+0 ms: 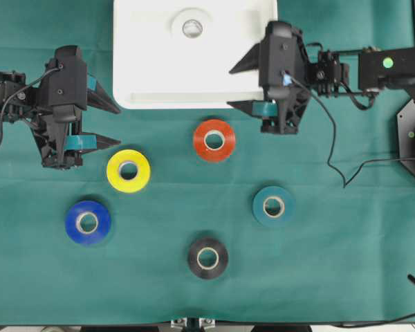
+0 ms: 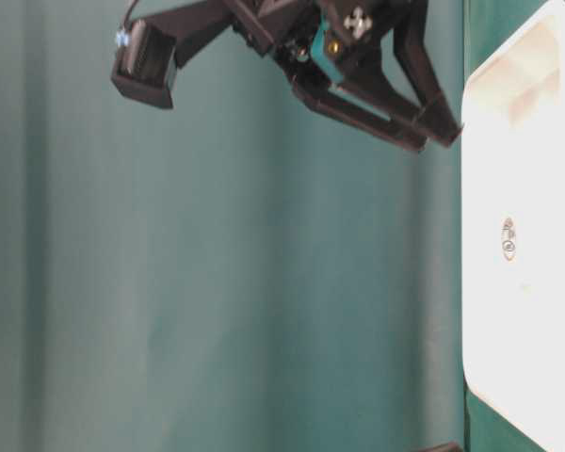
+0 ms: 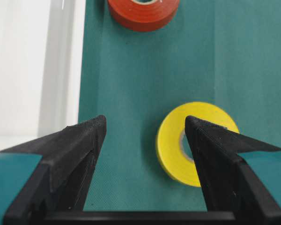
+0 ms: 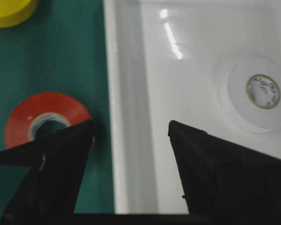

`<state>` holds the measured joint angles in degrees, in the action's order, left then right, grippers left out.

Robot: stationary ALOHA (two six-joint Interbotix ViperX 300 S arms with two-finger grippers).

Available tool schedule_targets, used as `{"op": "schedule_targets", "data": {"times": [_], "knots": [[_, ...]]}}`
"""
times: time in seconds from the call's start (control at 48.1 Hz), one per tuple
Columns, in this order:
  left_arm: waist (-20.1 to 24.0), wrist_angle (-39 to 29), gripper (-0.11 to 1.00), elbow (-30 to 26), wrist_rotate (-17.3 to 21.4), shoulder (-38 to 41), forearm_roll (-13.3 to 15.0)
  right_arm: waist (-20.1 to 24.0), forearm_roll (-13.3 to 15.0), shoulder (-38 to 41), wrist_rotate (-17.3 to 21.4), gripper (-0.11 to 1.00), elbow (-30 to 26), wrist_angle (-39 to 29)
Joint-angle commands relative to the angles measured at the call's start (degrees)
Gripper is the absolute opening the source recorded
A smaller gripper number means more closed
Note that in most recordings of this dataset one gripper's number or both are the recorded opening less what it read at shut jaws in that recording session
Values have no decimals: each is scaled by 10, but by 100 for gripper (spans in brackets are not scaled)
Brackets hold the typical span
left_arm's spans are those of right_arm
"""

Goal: Put the tape alternately from left to right into the white case.
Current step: 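Release the white roll in the tray and withdraw the right gripper, then move the left gripper down onto the blue tape roll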

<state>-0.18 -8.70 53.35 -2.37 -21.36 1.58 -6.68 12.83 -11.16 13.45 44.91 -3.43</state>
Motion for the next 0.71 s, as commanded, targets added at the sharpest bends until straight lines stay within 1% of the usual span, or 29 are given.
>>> {"op": "schedule_targets", "data": {"times": [0.0, 0.499, 0.686], "knots": [[0, 3, 95, -11, 0, -4, 1, 17, 1, -18, 1, 72, 1, 6], [0, 3, 95, -9, 0, -4, 1, 78, 1, -27, 1, 72, 16, 8], [0, 2, 95, -9, 0, -4, 1, 84, 1, -27, 1, 72, 17, 8]]}}
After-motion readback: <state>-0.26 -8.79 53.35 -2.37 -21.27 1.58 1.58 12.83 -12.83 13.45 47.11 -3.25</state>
